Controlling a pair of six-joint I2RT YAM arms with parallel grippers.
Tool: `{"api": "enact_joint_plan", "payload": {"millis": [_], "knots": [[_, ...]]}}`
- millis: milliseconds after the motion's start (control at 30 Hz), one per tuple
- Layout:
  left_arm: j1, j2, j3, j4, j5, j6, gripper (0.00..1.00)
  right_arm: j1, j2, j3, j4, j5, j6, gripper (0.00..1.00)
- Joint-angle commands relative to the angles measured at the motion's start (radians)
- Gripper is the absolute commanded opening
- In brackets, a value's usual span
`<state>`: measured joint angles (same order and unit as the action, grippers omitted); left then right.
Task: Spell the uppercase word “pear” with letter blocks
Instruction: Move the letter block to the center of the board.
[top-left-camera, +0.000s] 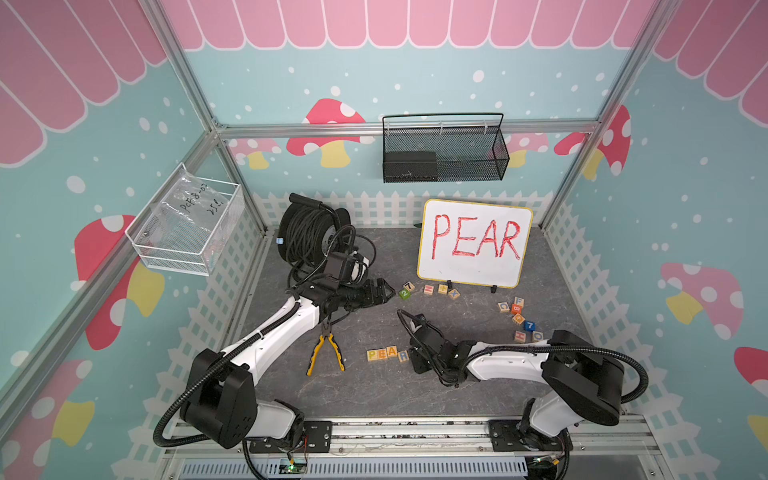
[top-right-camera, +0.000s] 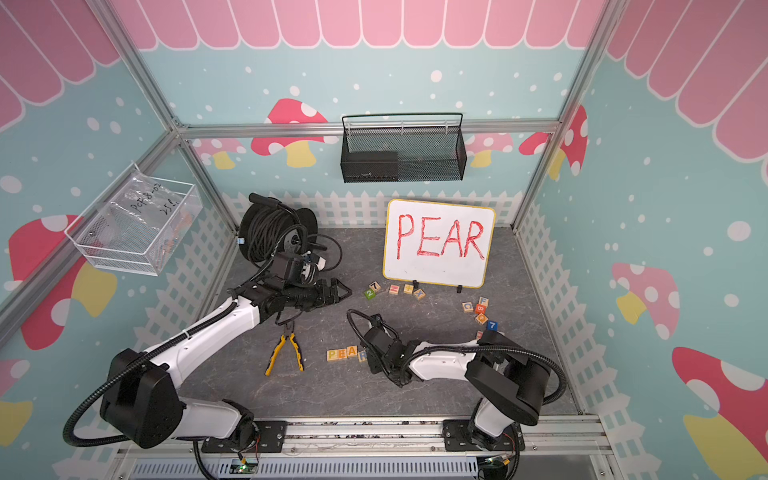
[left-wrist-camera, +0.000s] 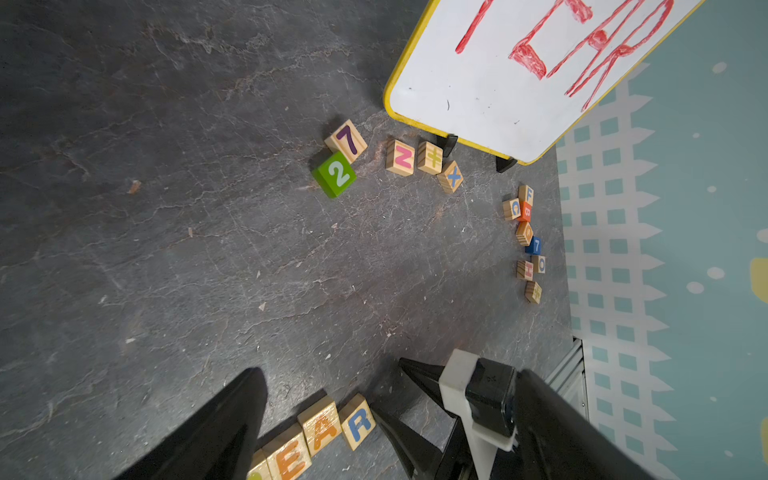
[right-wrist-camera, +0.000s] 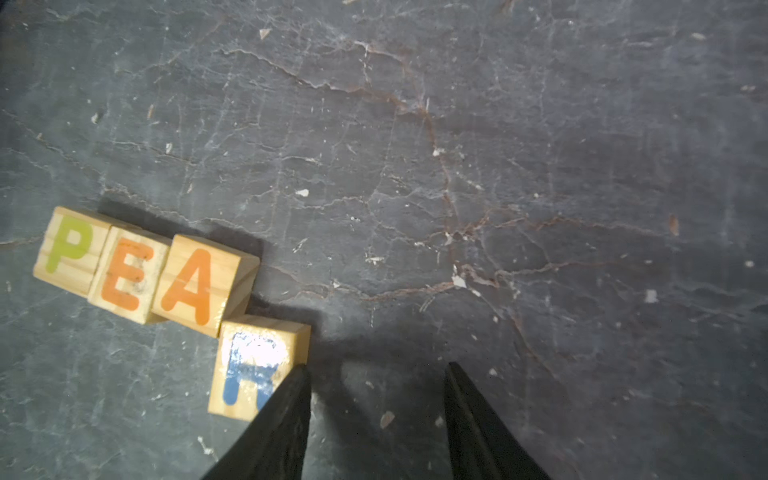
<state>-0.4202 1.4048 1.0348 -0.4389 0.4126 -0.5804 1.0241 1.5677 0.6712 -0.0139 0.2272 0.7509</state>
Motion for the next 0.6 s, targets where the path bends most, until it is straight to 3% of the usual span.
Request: {"api": "enact_joint_plan", "payload": {"millis": [0,200,567], "knots": [[0.006,0.007,-0.004,0.017,0.012,-0.007,0.95,0.01,0.0,0.011,-0.061,0.018,0.031,0.54],[0.005,0.009,-0.004,0.017,0.013,-0.009,0.95,0.009,-0.068,0.012,-0.148,0.065,0.007,0.55],[0.005,0.011,-0.004,0.018,0.012,-0.009,0.95,0.073,-0.13,-0.05,-0.15,-0.018,-0.036,0.61]]}}
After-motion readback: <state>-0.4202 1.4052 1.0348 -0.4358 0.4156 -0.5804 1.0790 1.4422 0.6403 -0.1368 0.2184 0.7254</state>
